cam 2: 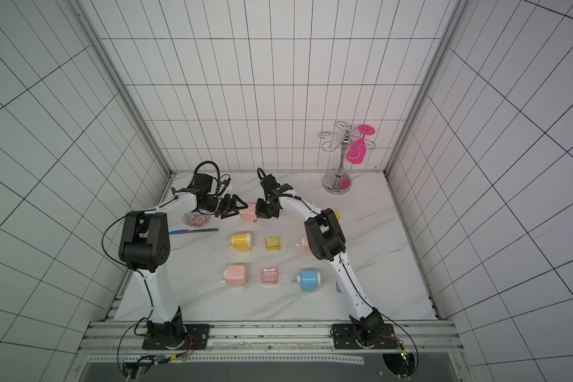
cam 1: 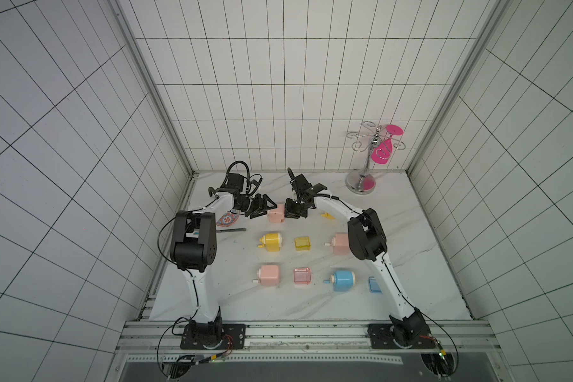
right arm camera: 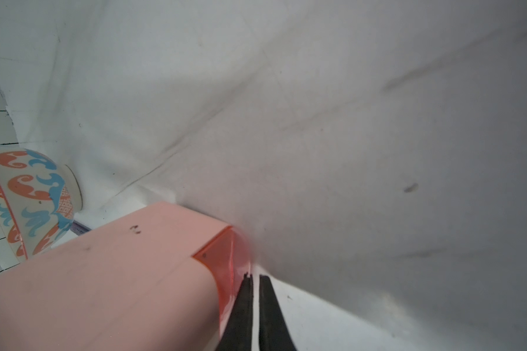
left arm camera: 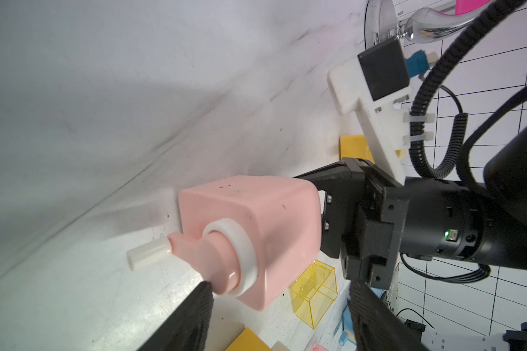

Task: Put the tray back into the pencil sharpener
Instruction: Close the container of the pencil sharpener.

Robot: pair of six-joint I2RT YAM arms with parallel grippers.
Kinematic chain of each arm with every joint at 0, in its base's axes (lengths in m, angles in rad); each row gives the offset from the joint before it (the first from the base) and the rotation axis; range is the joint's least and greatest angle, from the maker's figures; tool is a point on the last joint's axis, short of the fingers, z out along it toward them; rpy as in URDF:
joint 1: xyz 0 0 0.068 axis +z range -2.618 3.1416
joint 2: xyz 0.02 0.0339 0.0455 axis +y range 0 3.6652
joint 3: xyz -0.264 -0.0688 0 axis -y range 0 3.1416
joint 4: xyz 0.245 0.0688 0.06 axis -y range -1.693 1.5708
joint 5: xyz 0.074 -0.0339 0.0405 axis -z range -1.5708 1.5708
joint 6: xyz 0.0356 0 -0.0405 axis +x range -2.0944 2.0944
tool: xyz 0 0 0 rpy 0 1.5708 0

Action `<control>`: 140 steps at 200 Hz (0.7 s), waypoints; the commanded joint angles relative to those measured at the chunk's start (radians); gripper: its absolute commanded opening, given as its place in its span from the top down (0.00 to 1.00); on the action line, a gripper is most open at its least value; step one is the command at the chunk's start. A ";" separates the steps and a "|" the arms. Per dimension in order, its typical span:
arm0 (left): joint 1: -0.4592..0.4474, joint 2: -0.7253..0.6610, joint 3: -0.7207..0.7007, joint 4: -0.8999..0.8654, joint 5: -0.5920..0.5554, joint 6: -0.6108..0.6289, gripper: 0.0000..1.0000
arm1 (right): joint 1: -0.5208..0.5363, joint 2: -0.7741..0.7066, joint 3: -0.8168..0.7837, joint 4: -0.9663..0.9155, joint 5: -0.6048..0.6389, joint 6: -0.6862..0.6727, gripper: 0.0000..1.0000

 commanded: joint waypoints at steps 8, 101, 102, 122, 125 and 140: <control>0.011 0.014 0.004 0.010 0.017 0.019 0.25 | 0.006 -0.063 -0.017 -0.016 0.026 -0.016 0.88; 0.046 -0.025 0.055 -0.067 -0.044 0.062 0.19 | -0.004 -0.111 0.001 -0.073 0.092 -0.072 0.64; 0.048 -0.027 0.055 -0.067 -0.045 0.063 0.19 | -0.003 -0.112 0.001 -0.077 0.094 -0.072 0.64; 0.063 -0.059 0.060 -0.078 -0.064 0.073 0.18 | -0.007 -0.136 0.001 -0.102 0.120 -0.091 0.59; 0.067 -0.064 0.061 -0.080 -0.065 0.074 0.18 | -0.007 -0.141 0.001 -0.106 0.124 -0.094 0.59; 0.076 -0.088 0.064 -0.091 -0.079 0.078 0.17 | -0.007 -0.164 -0.001 -0.126 0.142 -0.106 0.58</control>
